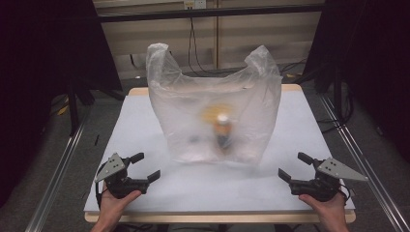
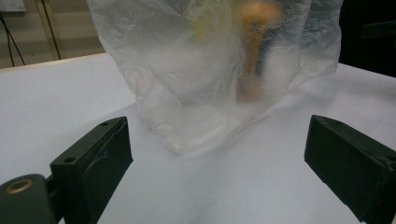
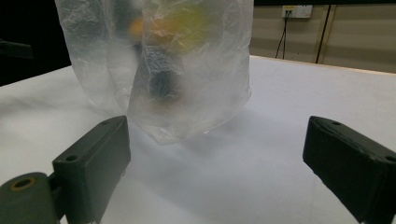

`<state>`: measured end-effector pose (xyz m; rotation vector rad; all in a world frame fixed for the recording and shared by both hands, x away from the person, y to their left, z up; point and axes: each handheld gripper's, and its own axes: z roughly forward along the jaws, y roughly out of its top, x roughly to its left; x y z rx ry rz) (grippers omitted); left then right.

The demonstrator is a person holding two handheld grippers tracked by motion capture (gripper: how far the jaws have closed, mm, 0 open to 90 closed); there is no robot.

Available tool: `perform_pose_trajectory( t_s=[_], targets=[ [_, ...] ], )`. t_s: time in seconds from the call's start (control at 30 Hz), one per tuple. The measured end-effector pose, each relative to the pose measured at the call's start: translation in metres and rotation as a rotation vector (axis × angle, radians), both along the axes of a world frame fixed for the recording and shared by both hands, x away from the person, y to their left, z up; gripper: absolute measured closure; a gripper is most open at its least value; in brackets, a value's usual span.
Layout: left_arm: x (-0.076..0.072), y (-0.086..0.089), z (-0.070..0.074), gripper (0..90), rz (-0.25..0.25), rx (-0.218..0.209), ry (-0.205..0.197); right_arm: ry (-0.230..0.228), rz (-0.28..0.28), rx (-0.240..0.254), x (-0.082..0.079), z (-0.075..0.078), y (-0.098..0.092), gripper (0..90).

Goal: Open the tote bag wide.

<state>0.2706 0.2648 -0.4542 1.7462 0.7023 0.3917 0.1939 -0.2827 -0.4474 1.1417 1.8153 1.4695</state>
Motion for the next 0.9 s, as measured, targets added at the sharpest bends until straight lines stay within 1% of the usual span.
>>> perform_pose_trajectory(
  t_s=[0.03, 0.13, 0.17, 0.2, 0.23, 0.27, 0.3, 0.33, 0.37, 0.4, 0.43, 0.47, 0.5, 0.53, 0.57, 0.6, 0.63, 0.67, 0.7, 0.73, 0.77, 0.8, 0.83, 0.87, 0.9],
  targets=[
    [0.001, 0.000, 0.000, 7.6, -0.012, -0.010, 0.013, 0.002, -0.002, 0.002, 0.000, 0.000, 0.000, 8.4],
    [0.002, 0.001, 0.000, 7.7, -0.005, -0.008, 0.007, 0.010, 0.000, 0.005, 0.002, -0.001, 0.000, 9.0],
    [0.002, 0.001, 0.000, 8.2, 0.000, -0.014, 0.010, 0.019, 0.002, 0.007, 0.002, -0.001, -0.001, 9.7],
    [0.003, 0.002, 0.000, 8.9, -0.006, 0.003, 0.012, 0.019, 0.003, 0.008, 0.003, -0.001, -0.002, 12.4],
    [0.004, 0.002, 0.000, 10.0, -0.028, -0.024, 0.028, 0.024, 0.010, 0.008, 0.004, -0.001, -0.003, 14.8],
    [0.003, 0.001, 0.000, 11.7, -0.004, -0.009, 0.024, 0.045, 0.013, 0.001, 0.006, -0.002, -0.004, 16.1],
    [0.003, 0.001, 0.001, 11.7, -0.008, -0.008, 0.028, 0.045, 0.013, 0.001, 0.006, -0.002, -0.004, 16.1],
    [0.003, 0.000, 0.001, 16.5, -0.018, 0.006, 0.025, 0.051, 0.022, 0.019, 0.006, -0.003, -0.005, 22.5],
    [0.003, -0.001, 0.001, 19.6, -0.030, -0.001, 0.033, 0.045, 0.027, 0.017, 0.006, -0.002, -0.006, 26.2],
    [0.003, -0.001, 0.001, 23.6, -0.030, -0.001, 0.033, 0.045, 0.027, 0.017, 0.006, -0.002, -0.006, 26.2],
    [0.002, -0.001, 0.001, 26.3, -0.041, 0.013, 0.029, 0.043, 0.037, 0.006, 0.006, -0.002, -0.007, 32.0],
    [0.002, -0.001, 0.001, 26.3, -0.039, 0.038, 0.015, 0.043, 0.037, 0.006, 0.006, -0.002, -0.007, 32.0],
    [0.001, -0.002, 0.001, 30.6, -0.060, 0.027, 0.018, 0.038, 0.049, 0.007, 0.006, -0.001, -0.006, 38.0],
    [0.002, -0.001, 0.001, 34.2, -0.085, 0.027, 0.015, 0.034, 0.052, 0.006, 0.006, -0.001, -0.006, 39.9],
    [0.001, -0.003, 0.001, 40.0, -0.064, 0.037, 0.032, 0.045, 0.078, 0.015, 0.007, -0.001, -0.004, 46.2],
    [0.001, -0.003, 0.001, 42.8, -0.064, 0.037, 0.032, 0.051, 0.086, 0.011, 0.007, -0.001, -0.003, 47.7],
    [0.002, -0.003, 0.000, 46.5, -0.078, 0.028, 0.060, 0.067, 0.099, 0.012, 0.008, -0.001, -0.001, 49.6],
    [0.002, -0.003, 0.000, 48.0, -0.078, 0.028, 0.060, 0.067, 0.099, 0.012, 0.008, -0.001, -0.001, 49.6],
    [0.003, -0.004, 0.001, 51.3, -0.089, 0.038, 0.062, 0.096, 0.119, 0.014, 0.010, -0.001, 0.003, 55.3],
    [0.003, -0.005, 0.001, 51.3, -0.107, 0.043, 0.057, 0.096, 0.119, 0.014, 0.010, -0.001, 0.003, 55.3],
    [0.002, -0.007, 0.002, 56.0, -0.121, 0.063, 0.057, 0.103, 0.151, 0.015, 0.013, 0.000, 0.006, 60.6],
    [0.002, -0.007, 0.002, 60.4, -0.121, 0.063, 0.057, 0.107, 0.158, 0.020, 0.013, 0.001, 0.007, 63.8],
    [0.002, -0.008, 0.002, 64.3, -0.136, 0.055, 0.071, 0.109, 0.170, 0.023, 0.014, 0.001, 0.008, 67.9],
    [0.002, -0.008, 0.002, 67.8, -0.136, 0.055, 0.071, 0.108, 0.182, 0.020, 0.015, 0.002, 0.009, 69.7],
    [0.001, -0.009, 0.004, 73.6, -0.117, 0.070, 0.078, 0.113, 0.187, 0.018, 0.015, 0.002, 0.010, 72.4]
  ],
)
